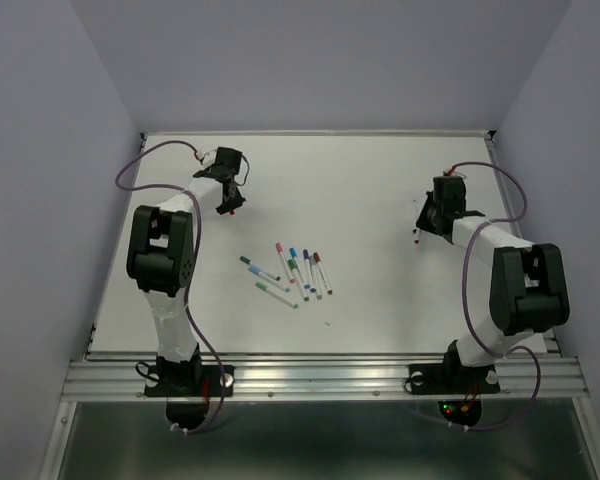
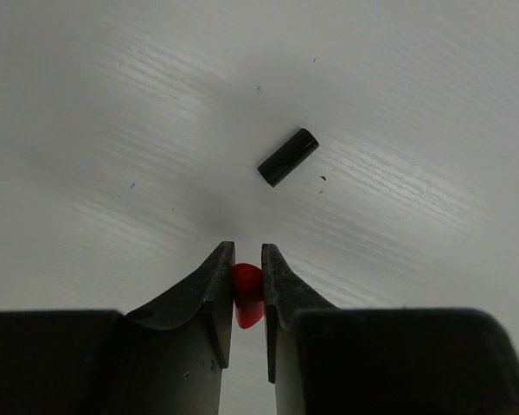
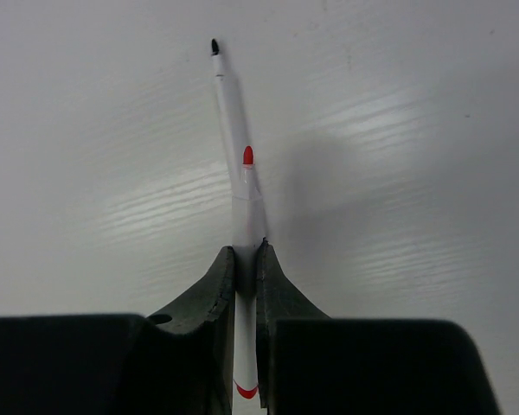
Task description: Open the pen caps
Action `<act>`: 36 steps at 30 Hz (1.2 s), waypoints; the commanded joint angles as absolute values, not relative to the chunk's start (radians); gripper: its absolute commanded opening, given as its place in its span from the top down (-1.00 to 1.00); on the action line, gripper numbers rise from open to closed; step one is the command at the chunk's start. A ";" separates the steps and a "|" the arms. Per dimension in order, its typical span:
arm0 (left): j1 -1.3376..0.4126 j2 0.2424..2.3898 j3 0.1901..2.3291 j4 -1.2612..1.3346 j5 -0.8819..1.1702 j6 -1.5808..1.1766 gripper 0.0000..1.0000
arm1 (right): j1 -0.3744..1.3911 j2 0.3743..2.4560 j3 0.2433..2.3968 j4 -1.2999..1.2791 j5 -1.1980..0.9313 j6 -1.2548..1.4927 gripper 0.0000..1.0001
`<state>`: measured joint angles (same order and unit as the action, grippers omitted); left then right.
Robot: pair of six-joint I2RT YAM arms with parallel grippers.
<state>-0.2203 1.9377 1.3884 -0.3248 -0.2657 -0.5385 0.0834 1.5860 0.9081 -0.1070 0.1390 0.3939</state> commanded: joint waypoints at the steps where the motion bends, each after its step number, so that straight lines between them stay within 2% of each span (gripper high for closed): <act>1: -0.204 1.950 1.430 -0.348 -0.302 -0.508 0.67 | 0.061 1.621 0.979 -0.109 0.262 0.345 0.89; 10: -0.179 1.983 1.431 -0.342 -0.279 -0.492 0.53 | -0.006 1.746 1.057 -0.112 0.258 0.278 0.80; 11: -0.179 1.985 1.433 -0.342 -0.279 -0.491 0.32 | -0.006 1.759 1.063 -0.110 0.262 0.273 0.78; 17: -0.178 1.957 1.425 -0.325 -0.233 -0.483 -0.25 | -0.015 1.808 1.106 -0.110 0.242 0.258 0.61; 22: -0.178 1.910 1.417 -0.316 -0.207 -0.480 -0.51 | -0.015 1.806 1.111 -0.123 0.236 0.271 0.08; 24: -0.178 1.881 1.411 -0.313 -0.198 -0.480 -0.54 | -0.015 1.795 1.114 -0.135 0.239 0.278 -0.07; 27: -0.178 1.783 1.387 -0.305 -0.187 -0.486 -0.58 | -0.015 1.747 1.135 -0.189 0.245 0.293 -0.43; 28: -0.179 1.757 1.370 -0.305 -0.190 -0.497 -0.59 | -0.015 1.729 1.134 -0.204 0.244 0.293 -0.70; 30: -0.179 1.680 1.348 -0.298 -0.187 -0.502 -0.67 | -0.015 1.652 1.121 -0.213 0.219 0.291 -0.99; 32: -0.181 1.626 1.310 -0.285 -0.169 -0.503 -0.76 | -0.015 1.594 1.094 -0.225 0.151 0.290 -1.00; 33: -0.183 1.574 1.293 -0.276 -0.138 -0.503 -0.96 | -0.015 1.536 1.083 -0.229 0.117 0.284 -1.00; 36: -0.187 1.484 1.221 -0.230 -0.065 -0.505 -0.98 | 0.050 1.432 1.029 -0.250 0.005 0.259 -1.00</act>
<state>-0.1810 1.6047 1.2881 -0.2825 -0.1513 -0.5045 -0.0040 1.5791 1.0660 -0.2310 0.1387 0.2836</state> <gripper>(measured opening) 0.983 0.995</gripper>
